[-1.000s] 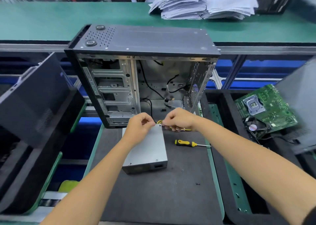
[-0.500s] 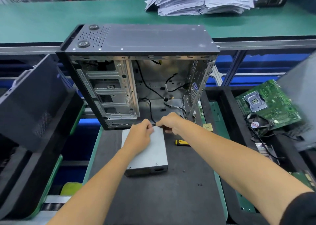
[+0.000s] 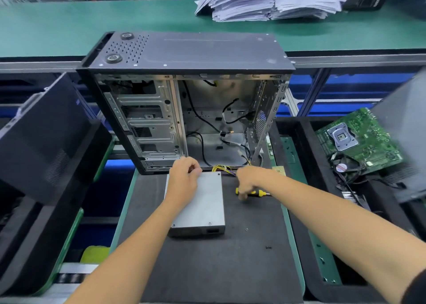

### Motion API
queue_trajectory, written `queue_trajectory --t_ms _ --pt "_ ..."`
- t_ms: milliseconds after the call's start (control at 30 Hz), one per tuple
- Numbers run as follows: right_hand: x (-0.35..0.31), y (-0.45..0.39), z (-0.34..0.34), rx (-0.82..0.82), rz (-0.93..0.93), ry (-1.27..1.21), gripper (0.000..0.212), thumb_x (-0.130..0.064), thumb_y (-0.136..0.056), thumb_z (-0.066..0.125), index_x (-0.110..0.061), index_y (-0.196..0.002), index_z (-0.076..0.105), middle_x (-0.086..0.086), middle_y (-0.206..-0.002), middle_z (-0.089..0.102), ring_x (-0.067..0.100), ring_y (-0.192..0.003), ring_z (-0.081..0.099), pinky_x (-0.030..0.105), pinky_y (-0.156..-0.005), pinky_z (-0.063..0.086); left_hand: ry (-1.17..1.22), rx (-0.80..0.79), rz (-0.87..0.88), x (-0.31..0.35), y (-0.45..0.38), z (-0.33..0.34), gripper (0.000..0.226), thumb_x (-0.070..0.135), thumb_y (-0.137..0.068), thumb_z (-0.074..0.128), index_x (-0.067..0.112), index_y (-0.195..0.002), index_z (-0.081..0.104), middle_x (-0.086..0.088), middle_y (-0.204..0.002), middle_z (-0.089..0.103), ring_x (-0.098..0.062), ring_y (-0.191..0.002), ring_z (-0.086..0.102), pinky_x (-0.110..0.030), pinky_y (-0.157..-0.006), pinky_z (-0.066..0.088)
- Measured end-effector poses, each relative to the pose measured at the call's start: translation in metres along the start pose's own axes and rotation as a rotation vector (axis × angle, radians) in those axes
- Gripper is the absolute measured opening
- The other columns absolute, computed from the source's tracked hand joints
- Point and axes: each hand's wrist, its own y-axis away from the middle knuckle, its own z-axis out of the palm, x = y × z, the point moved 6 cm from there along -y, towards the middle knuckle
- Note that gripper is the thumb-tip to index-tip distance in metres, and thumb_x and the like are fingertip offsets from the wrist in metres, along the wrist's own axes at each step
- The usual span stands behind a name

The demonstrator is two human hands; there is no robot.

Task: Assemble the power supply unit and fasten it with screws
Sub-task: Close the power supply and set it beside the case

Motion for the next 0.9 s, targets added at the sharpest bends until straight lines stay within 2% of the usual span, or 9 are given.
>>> queue_trajectory --t_ms 100,200,233,333,367,500,633,767,900 --pt "-0.001 0.002 0.021 -0.030 0.011 0.242 0.024 -0.016 -0.074 0.075 -0.010 -0.077 0.051 0.003 -0.081 0.060 0.024 -0.072 0.055 0.031 -0.062 0.044 0.046 0.023 -0.040 -0.002 0.005 -0.002 0.017 -0.001 -0.090 0.056 0.013 -0.080 0.056 0.003 -0.077 0.056 -0.015 -0.077 0.049 -0.014 -0.067 0.036" --pt "-0.005 0.007 0.022 0.008 -0.011 0.311 0.017 -0.005 -0.082 0.059 -0.009 -0.098 0.060 0.007 -0.102 0.063 0.029 -0.091 0.060 0.033 -0.065 0.044 0.087 0.009 -0.079 -0.005 0.008 -0.006 0.016 0.002 -0.092 0.056 0.014 -0.082 0.057 0.002 -0.077 0.058 -0.011 -0.073 0.052 -0.012 -0.065 0.038" --pt "-0.006 0.011 0.019 -0.011 -0.015 0.313 0.021 -0.002 -0.083 0.053 -0.005 -0.103 0.062 0.008 -0.096 0.061 0.030 -0.087 0.060 0.032 -0.065 0.044 0.106 0.007 -0.091 -0.007 0.008 -0.008 0.016 0.002 -0.091 0.057 0.015 -0.082 0.058 0.001 -0.077 0.059 -0.007 -0.072 0.051 -0.011 -0.065 0.039" --pt "-0.018 0.024 -0.005 -0.047 -0.042 0.256 0.027 0.002 -0.083 0.045 0.007 -0.102 0.064 0.015 -0.084 0.067 0.021 -0.049 0.057 0.029 -0.051 0.045 0.160 0.019 -0.140 -0.013 0.012 -0.017 0.018 0.001 -0.088 0.061 0.018 -0.084 0.062 0.001 -0.082 0.063 -0.005 -0.073 0.053 -0.009 -0.068 0.043" --pt "-0.024 0.029 -0.019 0.006 -0.054 0.208 0.027 -0.002 -0.086 0.045 0.009 -0.104 0.063 0.016 -0.087 0.068 0.021 -0.047 0.055 0.029 -0.049 0.044 0.196 0.027 -0.157 -0.016 0.013 -0.020 0.020 0.000 -0.087 0.063 0.019 -0.087 0.063 0.000 -0.085 0.064 -0.006 -0.075 0.055 -0.009 -0.069 0.045" --pt "-0.050 0.057 -0.087 0.419 -0.182 -0.004 0.017 -0.019 -0.089 0.048 -0.005 -0.097 0.044 0.009 -0.089 0.051 0.028 -0.076 0.048 0.033 -0.057 0.033 0.342 0.044 -0.259 -0.023 0.009 -0.033 0.023 -0.003 -0.083 0.069 0.020 -0.089 0.067 -0.001 -0.085 0.069 -0.012 -0.078 0.062 -0.014 -0.072 0.051" --pt "-0.085 0.078 -0.125 0.689 -0.453 -0.411 0.016 -0.026 -0.091 0.047 -0.016 -0.094 0.035 0.005 -0.071 0.054 0.027 -0.061 0.051 0.037 -0.052 0.039 0.321 0.089 -0.262 -0.029 0.009 -0.051 0.021 0.002 -0.085 0.069 0.023 -0.082 0.072 0.008 -0.078 0.071 0.002 -0.068 0.063 -0.011 -0.066 0.048" --pt "-0.105 0.083 -0.133 0.777 -0.580 -0.791 0.015 -0.026 -0.096 0.047 -0.023 -0.101 0.034 0.013 -0.079 0.063 0.020 -0.058 0.061 0.030 -0.053 0.051 0.318 0.076 -0.261 -0.033 0.011 -0.062 0.023 0.004 -0.086 0.069 0.026 -0.080 0.071 0.011 -0.078 0.070 0.007 -0.068 0.061 -0.005 -0.064 0.044" --pt "-0.115 0.075 -0.130 0.756 -0.589 -0.880 0.015 -0.025 -0.098 0.048 -0.018 -0.104 0.035 0.016 -0.086 0.064 0.014 -0.059 0.062 0.022 -0.054 0.053 0.308 0.034 -0.274 -0.035 0.011 -0.068 0.020 0.006 -0.086 0.070 0.027 -0.085 0.071 0.009 -0.083 0.071 0.000 -0.077 0.064 -0.013 -0.073 0.048"
